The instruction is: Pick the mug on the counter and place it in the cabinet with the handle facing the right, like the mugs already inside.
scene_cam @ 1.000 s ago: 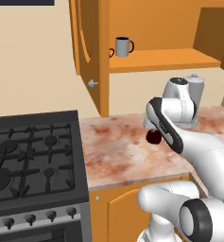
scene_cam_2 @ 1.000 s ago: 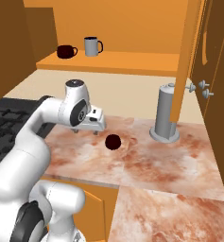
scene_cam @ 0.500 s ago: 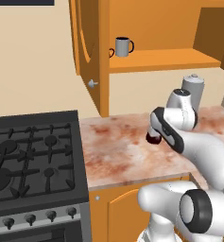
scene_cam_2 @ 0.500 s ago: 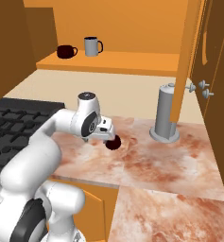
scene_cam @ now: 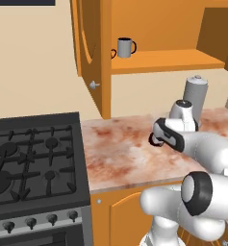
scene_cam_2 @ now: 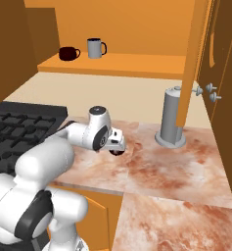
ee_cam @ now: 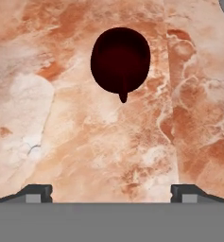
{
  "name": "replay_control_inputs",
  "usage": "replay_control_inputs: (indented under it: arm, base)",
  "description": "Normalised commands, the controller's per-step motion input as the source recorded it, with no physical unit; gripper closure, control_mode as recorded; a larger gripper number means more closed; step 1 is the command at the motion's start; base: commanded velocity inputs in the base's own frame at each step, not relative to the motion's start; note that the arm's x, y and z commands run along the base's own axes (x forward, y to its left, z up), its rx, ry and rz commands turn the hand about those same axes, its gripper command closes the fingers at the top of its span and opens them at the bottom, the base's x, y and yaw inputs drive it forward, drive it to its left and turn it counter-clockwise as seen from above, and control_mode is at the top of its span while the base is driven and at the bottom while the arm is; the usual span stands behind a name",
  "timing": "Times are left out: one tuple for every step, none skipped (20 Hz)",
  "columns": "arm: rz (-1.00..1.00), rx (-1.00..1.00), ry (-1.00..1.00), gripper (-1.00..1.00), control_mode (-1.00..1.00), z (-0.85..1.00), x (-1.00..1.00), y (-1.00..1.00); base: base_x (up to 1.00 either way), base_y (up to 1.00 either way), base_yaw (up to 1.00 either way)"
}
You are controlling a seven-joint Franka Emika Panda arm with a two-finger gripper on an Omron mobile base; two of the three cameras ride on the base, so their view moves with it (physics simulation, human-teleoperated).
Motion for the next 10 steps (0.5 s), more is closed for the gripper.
replay_control_inputs:
  arm:
    - [-0.06,0.00,-0.14,-1.00,-1.00,-0.42,0.04,-0.23]
    - [-0.05,0.00,-0.13,-1.00,-1.00,-0.39,0.06,-0.21]
    - [-0.04,0.00,-0.13,-1.00,-1.00,-0.31,0.06,-0.19]
    - [-0.03,0.00,-0.11,-1.00,-1.00,-0.15,0.11,-0.12]
    - [0.00,0.00,-0.05,-1.00,-1.00,0.00,0.15,-0.04]
    - [-0.02,0.00,-0.03,-1.00,-1.00,0.00,0.10,0.00]
    - [-0.02,-0.03,-0.03,-1.00,-1.00,0.00,0.10,0.00]
    - [-0.03,-0.04,-0.01,-1.00,-1.00,0.00,0.16,0.00]
    - [-0.03,-0.02,0.00,-1.00,-1.00,0.00,0.20,0.01]
    - [-0.02,0.00,0.00,-1.00,-1.00,0.00,0.17,0.04]
  base:
    - [0.00,0.00,0.00]
    - [0.00,0.00,0.00]
    - [0.00,0.00,0.00]
    - [0.00,0.00,0.00]
    - [0.00,0.00,0.00]
    - [0.00,0.00,0.00]
    - [0.00,0.00,0.00]
    - [0.00,0.00,0.00]
    - [0.00,0.00,0.00]
    - [0.00,0.00,0.00]
